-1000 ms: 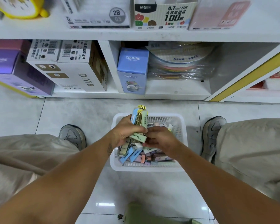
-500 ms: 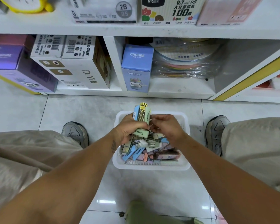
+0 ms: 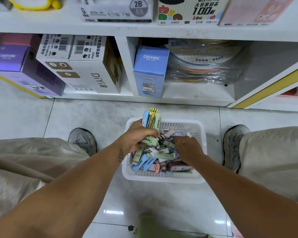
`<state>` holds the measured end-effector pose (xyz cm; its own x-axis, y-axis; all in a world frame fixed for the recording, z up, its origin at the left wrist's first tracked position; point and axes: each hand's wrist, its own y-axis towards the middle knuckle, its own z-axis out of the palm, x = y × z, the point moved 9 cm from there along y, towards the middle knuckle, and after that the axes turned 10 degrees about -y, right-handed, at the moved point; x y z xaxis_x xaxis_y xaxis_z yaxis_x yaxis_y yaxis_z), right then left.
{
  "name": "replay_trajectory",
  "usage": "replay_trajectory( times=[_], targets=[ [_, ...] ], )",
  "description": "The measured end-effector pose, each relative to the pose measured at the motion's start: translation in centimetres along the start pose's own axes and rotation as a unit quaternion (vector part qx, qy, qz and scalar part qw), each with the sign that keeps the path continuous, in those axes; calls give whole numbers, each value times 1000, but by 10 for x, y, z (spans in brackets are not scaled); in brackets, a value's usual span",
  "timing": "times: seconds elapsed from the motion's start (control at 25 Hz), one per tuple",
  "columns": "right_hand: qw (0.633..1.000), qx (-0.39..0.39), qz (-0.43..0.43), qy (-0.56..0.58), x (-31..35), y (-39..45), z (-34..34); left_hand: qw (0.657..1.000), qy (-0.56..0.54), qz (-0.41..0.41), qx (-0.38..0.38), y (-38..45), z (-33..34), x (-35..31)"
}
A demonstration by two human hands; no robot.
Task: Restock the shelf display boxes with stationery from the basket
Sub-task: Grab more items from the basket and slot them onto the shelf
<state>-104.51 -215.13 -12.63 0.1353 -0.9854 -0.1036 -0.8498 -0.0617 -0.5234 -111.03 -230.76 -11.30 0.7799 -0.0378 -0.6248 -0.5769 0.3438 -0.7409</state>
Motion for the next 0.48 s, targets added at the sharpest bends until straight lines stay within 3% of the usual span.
replay_trajectory(
  times=[0.08, 0.24, 0.48],
  targets=[
    [999, 38, -17, 15, -4, -1, -2, 1000, -1, 5, 6, -4, 5, -9],
    [984, 94, -34, 149, -19, -8, -30, 999, 14, 31, 29, -29, 21, -44],
    [984, 18, -86, 158, -42, -32, -159, 994, 31, 100, 38, -98, 51, -135]
  ],
)
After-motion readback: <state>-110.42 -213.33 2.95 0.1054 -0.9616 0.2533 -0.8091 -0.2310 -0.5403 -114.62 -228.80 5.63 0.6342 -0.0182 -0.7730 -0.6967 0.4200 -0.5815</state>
